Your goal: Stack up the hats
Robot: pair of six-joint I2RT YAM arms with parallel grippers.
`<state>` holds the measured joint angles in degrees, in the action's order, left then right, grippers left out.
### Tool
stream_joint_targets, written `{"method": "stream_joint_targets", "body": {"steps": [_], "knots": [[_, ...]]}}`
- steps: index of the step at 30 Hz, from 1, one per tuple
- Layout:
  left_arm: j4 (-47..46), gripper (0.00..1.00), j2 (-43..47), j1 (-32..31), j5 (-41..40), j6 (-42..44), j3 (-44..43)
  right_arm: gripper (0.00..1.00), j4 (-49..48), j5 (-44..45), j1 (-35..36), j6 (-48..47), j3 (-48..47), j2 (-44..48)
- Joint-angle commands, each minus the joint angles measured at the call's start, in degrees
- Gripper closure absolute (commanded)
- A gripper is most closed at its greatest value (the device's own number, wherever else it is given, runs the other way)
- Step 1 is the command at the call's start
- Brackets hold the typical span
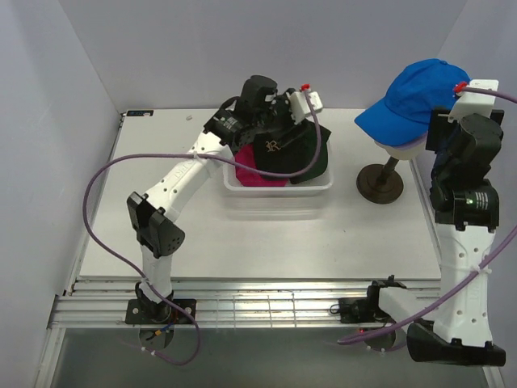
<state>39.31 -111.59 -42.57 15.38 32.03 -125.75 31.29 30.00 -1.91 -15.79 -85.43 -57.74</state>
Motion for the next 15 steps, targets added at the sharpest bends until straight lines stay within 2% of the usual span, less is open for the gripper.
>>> {"method": "stream_joint_targets", "body": {"steps": [1, 4, 5, 8, 12, 15], "knots": [[-3.97, 0.27, 5.41, 9.24, -1.32, -7.14, 6.28, 0.3, -0.88, -8.01, -0.2, 1.47, -2.11, 3.77], [-10.46, 0.11, 6.12, 13.12, -2.89, -6.82, 11.56, 0.3, -0.88, -13.73, -0.2, 1.99, -1.85, 4.21], [-13.96, 0.1, 6.03, 13.38, -3.68, -5.59, 15.15, 0.3, -0.97, -15.91, -0.2, 1.99, -1.85, 4.12], [-16.45, 0.09, 3.15, 13.39, -4.92, -4.34, 16.95, 0.3, -0.35, -16.99, -0.11, 2.52, -2.02, 2.98], [-16.2, 0.09, -0.81, 15.57, 0.08, -9.33, 13.09, 0.31, -0.17, -17.52, -0.11, 2.78, -1.85, 3.24], [-15.49, 0.09, -3.01, 17.87, 7.98, -14.26, 10.19, 0.31, -0.35, -17.78, -0.02, 3.05, -1.76, 3.59]]}}
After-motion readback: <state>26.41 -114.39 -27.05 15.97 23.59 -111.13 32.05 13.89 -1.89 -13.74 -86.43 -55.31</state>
